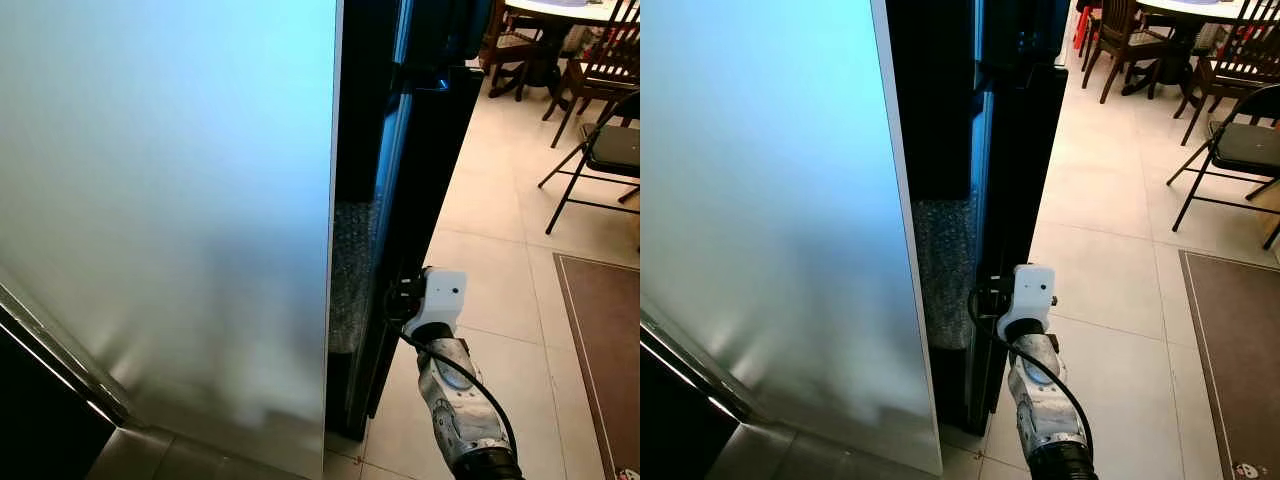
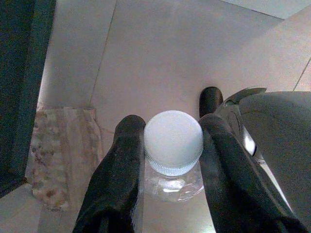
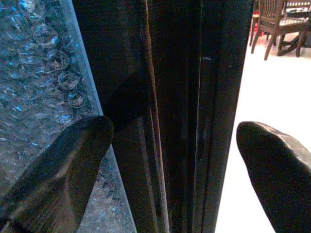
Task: Restocking fridge
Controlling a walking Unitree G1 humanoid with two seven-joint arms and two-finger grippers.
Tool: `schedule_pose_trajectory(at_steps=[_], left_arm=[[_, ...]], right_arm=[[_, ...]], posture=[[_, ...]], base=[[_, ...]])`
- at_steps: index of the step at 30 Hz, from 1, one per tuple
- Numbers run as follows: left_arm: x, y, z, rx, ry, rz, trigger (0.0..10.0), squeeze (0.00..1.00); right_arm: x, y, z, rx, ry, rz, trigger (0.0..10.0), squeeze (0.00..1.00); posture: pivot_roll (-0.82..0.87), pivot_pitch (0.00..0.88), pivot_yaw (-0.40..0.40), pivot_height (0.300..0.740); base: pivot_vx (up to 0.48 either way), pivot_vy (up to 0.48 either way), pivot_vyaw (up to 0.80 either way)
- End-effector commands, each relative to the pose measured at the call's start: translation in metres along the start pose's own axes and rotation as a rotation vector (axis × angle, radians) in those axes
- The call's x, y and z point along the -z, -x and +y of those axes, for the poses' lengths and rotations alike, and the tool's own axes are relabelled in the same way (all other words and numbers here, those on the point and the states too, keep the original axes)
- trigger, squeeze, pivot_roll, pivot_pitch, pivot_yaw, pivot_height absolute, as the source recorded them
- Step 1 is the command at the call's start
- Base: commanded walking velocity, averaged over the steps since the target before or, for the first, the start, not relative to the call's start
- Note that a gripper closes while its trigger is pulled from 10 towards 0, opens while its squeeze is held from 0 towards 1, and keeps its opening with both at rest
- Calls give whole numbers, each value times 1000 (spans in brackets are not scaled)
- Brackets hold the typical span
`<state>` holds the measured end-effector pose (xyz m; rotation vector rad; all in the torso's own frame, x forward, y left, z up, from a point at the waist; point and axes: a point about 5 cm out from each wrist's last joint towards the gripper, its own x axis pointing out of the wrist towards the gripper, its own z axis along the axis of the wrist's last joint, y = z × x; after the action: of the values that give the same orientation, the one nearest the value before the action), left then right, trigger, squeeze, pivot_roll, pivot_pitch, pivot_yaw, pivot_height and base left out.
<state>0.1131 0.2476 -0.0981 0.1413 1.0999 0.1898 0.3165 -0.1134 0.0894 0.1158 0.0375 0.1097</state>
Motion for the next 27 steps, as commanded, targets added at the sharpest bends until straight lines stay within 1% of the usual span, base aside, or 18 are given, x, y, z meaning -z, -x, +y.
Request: schedule_pose_trajectory(at_steps=[1, 7, 9, 14, 21, 22, 27], left_arm=[[3, 0, 0, 2, -4, 9, 10000, 0], [3, 0, -1, 2, 1, 9, 10000, 0], [3, 0, -1, 3, 1, 10, 10000, 0], [3, 0, 0, 2, 0, 10, 10000, 0], [3, 1, 0, 2, -4, 10, 10000, 0], [3, 1, 0, 2, -4, 9, 10000, 0], [3, 1, 0, 3, -6, 10, 10000, 0]], right_arm=[[-1, -5, 5, -36, 13, 12, 10000, 0], [1, -5, 9, -66, 18, 30, 10000, 0], [4, -2, 11, -79, 23, 42, 10000, 0], [6, -1, 11, -69, 20, 44, 10000, 0], [0, -3, 3, -32, 38, 18, 10000, 0], [1, -1, 0, -26, 53, 18, 10000, 0], [4, 2, -8, -1, 61, 27, 10000, 0]], posture=[[30, 0, 0, 740], [31, 0, -1, 740], [31, 0, -1, 740], [29, 0, 1, 740], [29, 0, 2, 740], [29, 0, 1, 740], [27, 0, 2, 740]], base=[[0, 0, 0], [0, 0, 0], [0, 0, 0], [0, 0, 0], [0, 0, 0], [0, 0, 0], [0, 0, 0]])
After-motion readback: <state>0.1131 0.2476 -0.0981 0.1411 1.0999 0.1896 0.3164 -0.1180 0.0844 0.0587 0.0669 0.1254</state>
